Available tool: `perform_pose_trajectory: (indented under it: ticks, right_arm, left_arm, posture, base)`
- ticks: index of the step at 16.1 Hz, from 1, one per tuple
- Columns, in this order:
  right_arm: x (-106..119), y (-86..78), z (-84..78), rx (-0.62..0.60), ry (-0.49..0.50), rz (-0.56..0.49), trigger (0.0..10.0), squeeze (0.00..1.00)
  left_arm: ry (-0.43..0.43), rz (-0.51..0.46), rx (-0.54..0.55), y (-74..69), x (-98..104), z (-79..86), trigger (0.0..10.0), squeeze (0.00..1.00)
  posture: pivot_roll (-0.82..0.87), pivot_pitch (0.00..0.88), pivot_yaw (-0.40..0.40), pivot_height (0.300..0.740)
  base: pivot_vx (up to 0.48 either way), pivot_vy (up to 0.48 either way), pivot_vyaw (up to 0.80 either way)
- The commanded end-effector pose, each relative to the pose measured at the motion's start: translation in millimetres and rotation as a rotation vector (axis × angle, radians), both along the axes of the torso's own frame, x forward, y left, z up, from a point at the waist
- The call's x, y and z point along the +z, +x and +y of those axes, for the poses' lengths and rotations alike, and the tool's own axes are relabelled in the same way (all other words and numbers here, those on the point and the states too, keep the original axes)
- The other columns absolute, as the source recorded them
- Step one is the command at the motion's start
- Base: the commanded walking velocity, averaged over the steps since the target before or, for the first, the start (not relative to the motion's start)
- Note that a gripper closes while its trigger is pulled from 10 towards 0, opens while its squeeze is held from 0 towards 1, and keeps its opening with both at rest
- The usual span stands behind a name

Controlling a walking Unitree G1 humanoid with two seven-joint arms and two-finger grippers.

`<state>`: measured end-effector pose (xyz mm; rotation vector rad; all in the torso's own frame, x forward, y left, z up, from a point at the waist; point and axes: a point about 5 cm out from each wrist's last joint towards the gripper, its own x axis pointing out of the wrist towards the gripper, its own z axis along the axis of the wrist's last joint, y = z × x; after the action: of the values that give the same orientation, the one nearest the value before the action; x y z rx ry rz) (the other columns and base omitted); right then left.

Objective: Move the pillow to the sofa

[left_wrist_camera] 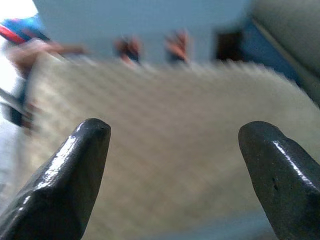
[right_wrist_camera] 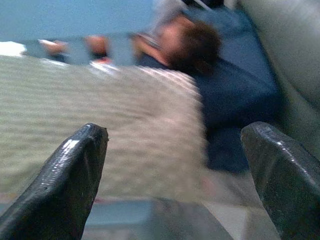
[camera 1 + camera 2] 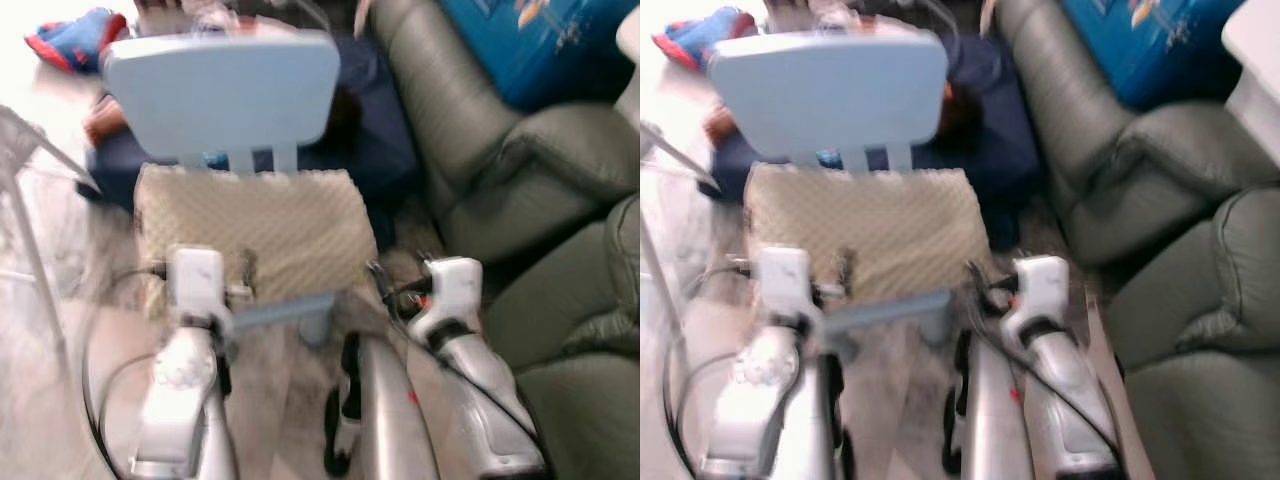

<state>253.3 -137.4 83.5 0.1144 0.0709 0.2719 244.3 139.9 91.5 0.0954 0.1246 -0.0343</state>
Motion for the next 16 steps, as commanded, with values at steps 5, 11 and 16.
perform_pose_trajectory:
  ticks: [5,11,16]
  right_arm:
    - [16,0.2,28.2,0.081,0.096,0.005,10.0,0.00]
    - [19,26.0,21.9,0.003,0.032,-0.026,10.0,0.00]
    - [20,35.4,7.3,-0.124,0.065,-0.029,10.0,0.00]
  left_arm:
    - [0.121,-0.004,0.071,-3.3,13,35.7,10.0,0.00]
    - [0.083,0.011,0.049,27.4,3,15.8,10.0,0.00]
    - [0.096,0.033,0.065,32.4,5,25.2,10.0,0.00]
  posture:
    - [0.06,0.189,-0.047,0.565]
    - [0.01,0.179,-0.070,0.565]
    - [0.04,0.217,-0.065,0.565]
  base:
    - [0.000,0.000,0.00]
    - [0.000,0.000,0.64]
    - [0.000,0.000,0.00]
